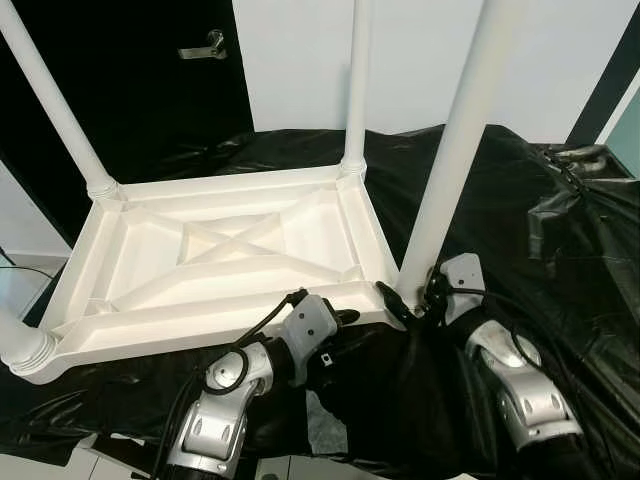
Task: Building children table
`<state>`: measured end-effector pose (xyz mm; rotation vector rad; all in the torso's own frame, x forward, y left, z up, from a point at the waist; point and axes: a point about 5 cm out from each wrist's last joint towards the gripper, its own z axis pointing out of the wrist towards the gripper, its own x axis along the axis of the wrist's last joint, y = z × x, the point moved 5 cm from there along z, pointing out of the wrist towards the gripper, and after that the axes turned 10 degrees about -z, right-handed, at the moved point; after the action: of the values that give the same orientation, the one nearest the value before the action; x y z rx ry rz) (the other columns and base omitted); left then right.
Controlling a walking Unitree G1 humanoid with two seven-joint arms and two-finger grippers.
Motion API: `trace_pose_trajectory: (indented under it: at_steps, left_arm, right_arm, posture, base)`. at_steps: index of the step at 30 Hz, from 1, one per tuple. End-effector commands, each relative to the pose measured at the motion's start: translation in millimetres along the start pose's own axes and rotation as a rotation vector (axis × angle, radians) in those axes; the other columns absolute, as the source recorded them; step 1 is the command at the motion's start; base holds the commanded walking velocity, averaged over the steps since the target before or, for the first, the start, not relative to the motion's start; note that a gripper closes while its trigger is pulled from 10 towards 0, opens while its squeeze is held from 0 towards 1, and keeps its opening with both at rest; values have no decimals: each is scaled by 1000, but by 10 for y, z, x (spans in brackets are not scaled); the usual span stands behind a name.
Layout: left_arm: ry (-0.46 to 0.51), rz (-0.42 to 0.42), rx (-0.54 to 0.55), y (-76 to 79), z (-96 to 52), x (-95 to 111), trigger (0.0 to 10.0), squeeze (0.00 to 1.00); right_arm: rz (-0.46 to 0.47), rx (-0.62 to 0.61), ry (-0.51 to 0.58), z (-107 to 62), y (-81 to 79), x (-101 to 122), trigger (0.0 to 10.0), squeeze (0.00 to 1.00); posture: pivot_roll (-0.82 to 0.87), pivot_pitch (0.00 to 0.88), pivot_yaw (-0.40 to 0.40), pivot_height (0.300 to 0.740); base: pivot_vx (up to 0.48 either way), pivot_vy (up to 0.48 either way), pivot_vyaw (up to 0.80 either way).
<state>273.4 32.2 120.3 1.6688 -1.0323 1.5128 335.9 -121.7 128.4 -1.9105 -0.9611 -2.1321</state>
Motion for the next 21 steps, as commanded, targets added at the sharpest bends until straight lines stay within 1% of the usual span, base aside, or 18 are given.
trace_pose_trajectory:
  at_steps: [1,2,3,4,5,8,9,14,18,20,21]
  left_arm:
    - [19,-9,151,-166,-9,9,10000,0]
    - [19,-9,151,-166,-9,9,10000,0]
    - [21,-9,153,-164,-7,13,10000,0]
    - [23,-8,158,-166,-8,16,10000,0]
    - [23,-8,161,-167,-8,18,10000,0]
    - [22,-4,166,-172,-13,16,10000,0]
    - [22,-3,172,-177,-20,16,10000,0]
    - [24,-4,187,-189,-41,18,10000,0]
    - [23,-7,186,-178,-45,9,10000,0]
    - [21,-8,185,-175,-44,3,10000,0]
    - [21,-8,185,-175,-44,3,10000,0]
  right_arm:
    - [-12,70,8,49,-43,-1,10000,0]
    - [-12,70,8,49,-43,-1,10000,0]
    - [-23,104,13,77,-54,9,10000,0]
    - [-37,133,15,102,-58,15,6941,0]
    - [-46,149,16,115,-59,18,3059,0]
    - [-54,168,15,122,-62,13,3059,0]
    - [-57,185,13,124,-67,6,0,0]
    - [-49,206,11,86,-79,-14,0,0]
    - [-37,166,-11,48,-77,-50,0,0]
    - [-39,116,-38,36,-74,-94,0,0]
    - [-39,116,-38,36,-74,-94,0,0]
  posture:
    - [43,0,-2,740]
    - [43,0,-2,740]
    - [44,0,-3,740]
    - [50,0,-9,740]
    - [50,0,-9,740]
    - [56,0,-13,740]
    - [58,0,-16,740]
    - [60,0,-21,740]
    - [54,0,-17,740]
    - [51,0,-13,740]
    - [51,0,-13,740]
  base:
    - [0,0,0]
    - [0,0,0]
    - [0,0,0]
    - [0,0,0]
    - [0,0,0]
    - [0,0,0]
    - [0,0,0]
    - [0,0,0]
    - [0,0,0]
    - [0,0,0]
    - [0,0,0]
